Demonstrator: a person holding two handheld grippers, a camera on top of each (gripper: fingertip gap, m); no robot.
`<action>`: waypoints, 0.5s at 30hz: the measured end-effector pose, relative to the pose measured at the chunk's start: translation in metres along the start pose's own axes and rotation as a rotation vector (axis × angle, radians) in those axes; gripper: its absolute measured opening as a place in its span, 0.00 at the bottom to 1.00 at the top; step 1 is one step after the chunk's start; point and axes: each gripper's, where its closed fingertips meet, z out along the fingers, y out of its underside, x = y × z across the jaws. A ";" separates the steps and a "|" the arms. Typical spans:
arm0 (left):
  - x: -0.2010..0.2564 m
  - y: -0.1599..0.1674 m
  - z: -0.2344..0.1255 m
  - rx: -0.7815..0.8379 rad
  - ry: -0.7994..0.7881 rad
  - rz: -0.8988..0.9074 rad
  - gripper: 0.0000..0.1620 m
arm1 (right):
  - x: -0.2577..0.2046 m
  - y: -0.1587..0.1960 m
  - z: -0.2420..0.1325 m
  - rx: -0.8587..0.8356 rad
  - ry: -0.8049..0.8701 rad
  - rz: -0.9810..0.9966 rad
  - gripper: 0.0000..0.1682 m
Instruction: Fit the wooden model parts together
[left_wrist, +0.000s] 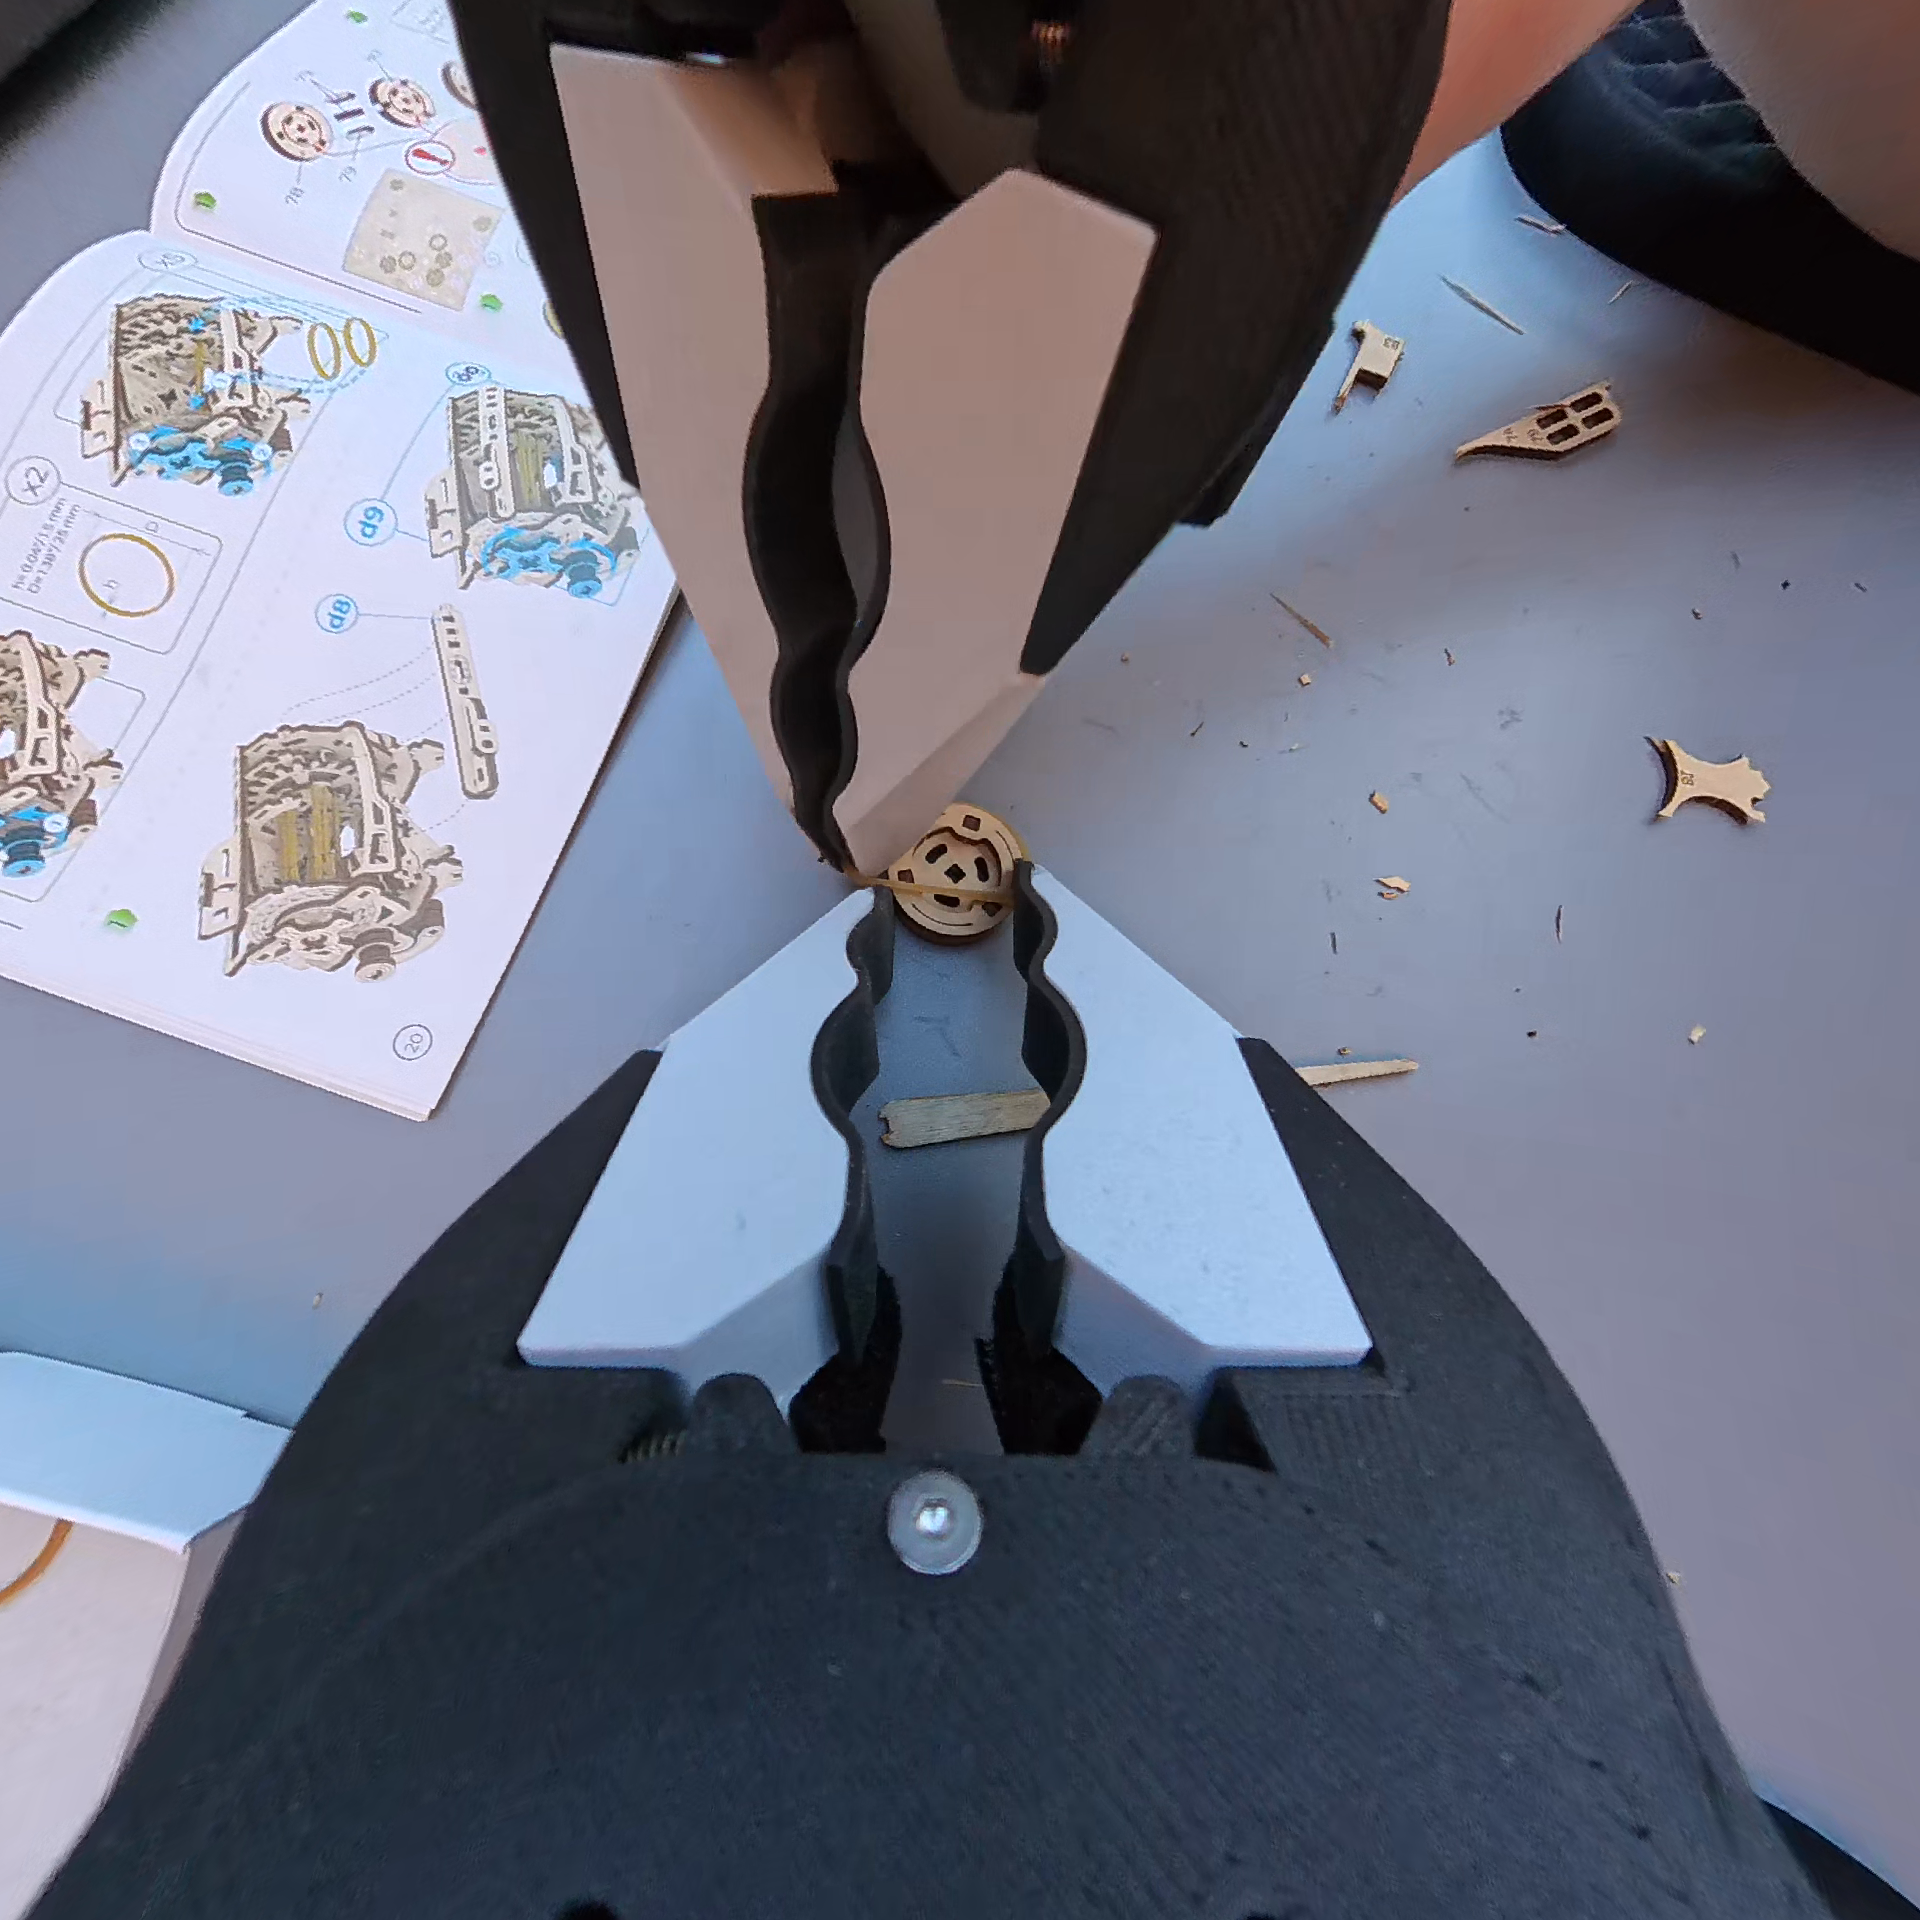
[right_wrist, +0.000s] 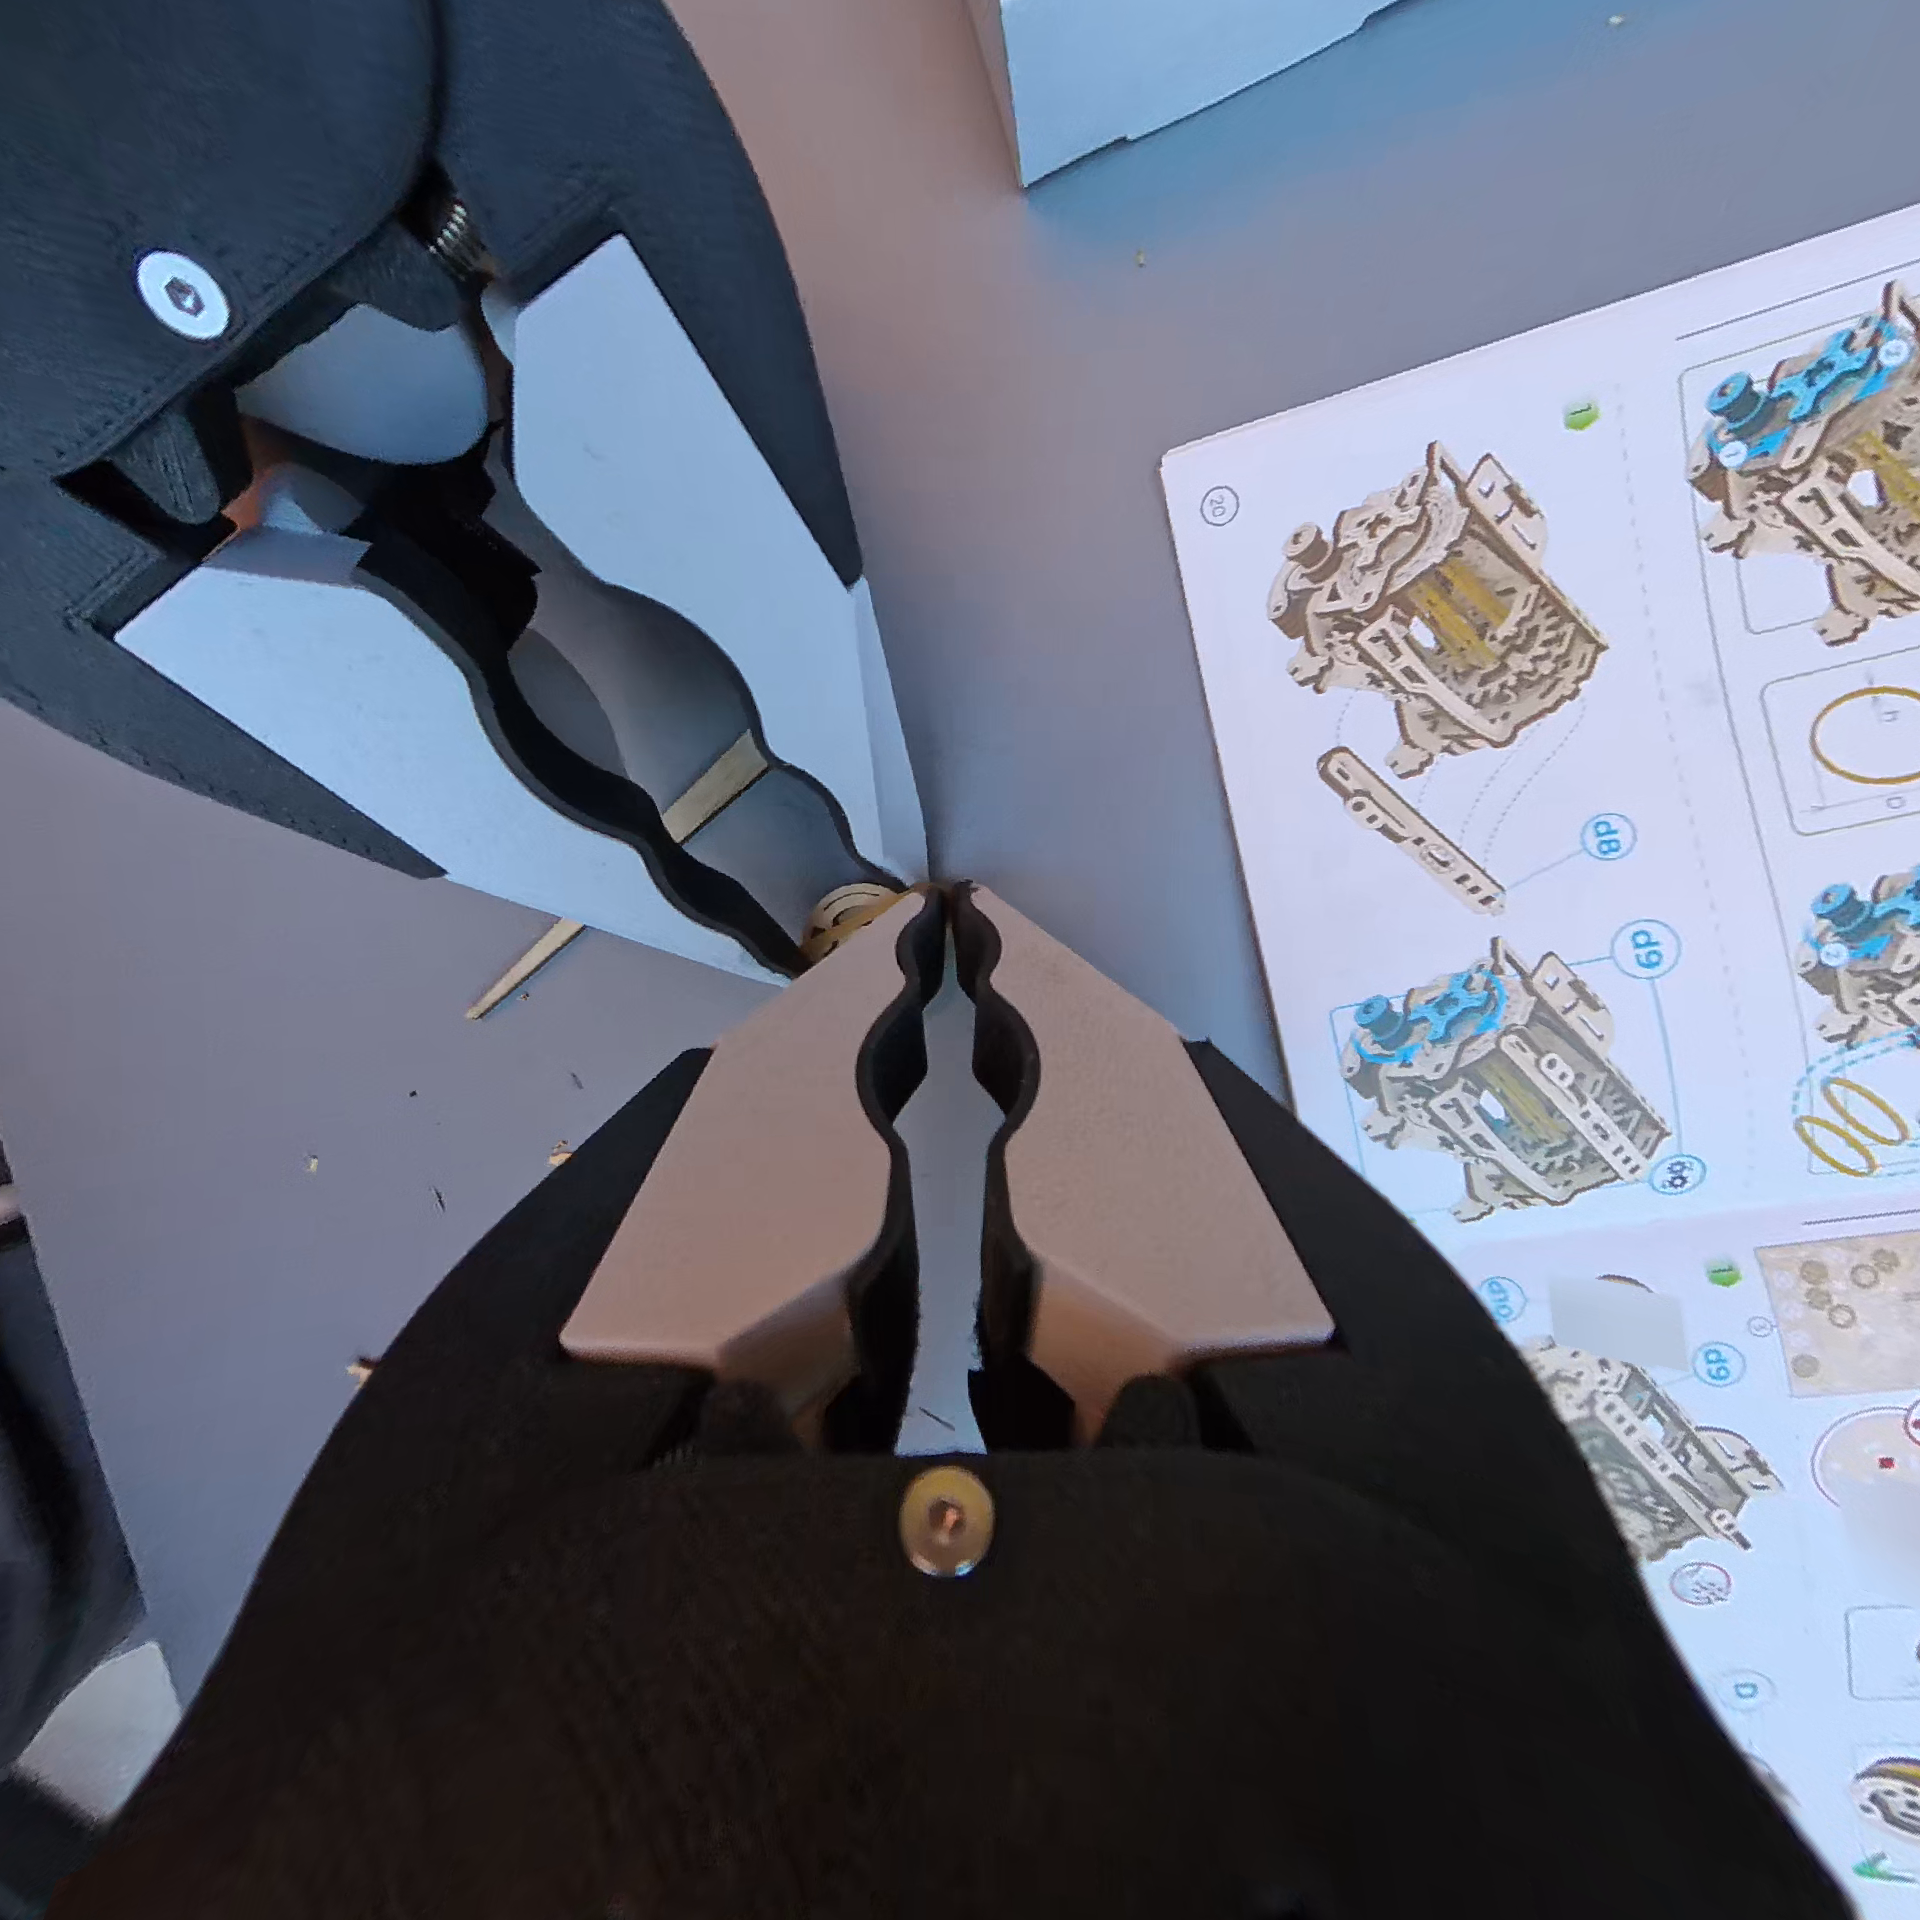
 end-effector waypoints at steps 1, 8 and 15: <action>0.000 0.000 0.000 0.000 -0.005 0.006 0.13 | 0.000 0.000 -0.001 -0.002 -0.007 0.005 0.00; 0.000 0.000 0.000 0.001 0.006 -0.011 0.13 | -0.001 0.000 -0.001 -0.028 -0.027 0.006 0.00; 0.000 0.000 0.000 0.001 0.001 -0.002 0.13 | -0.002 0.000 -0.001 -0.043 -0.065 0.031 0.00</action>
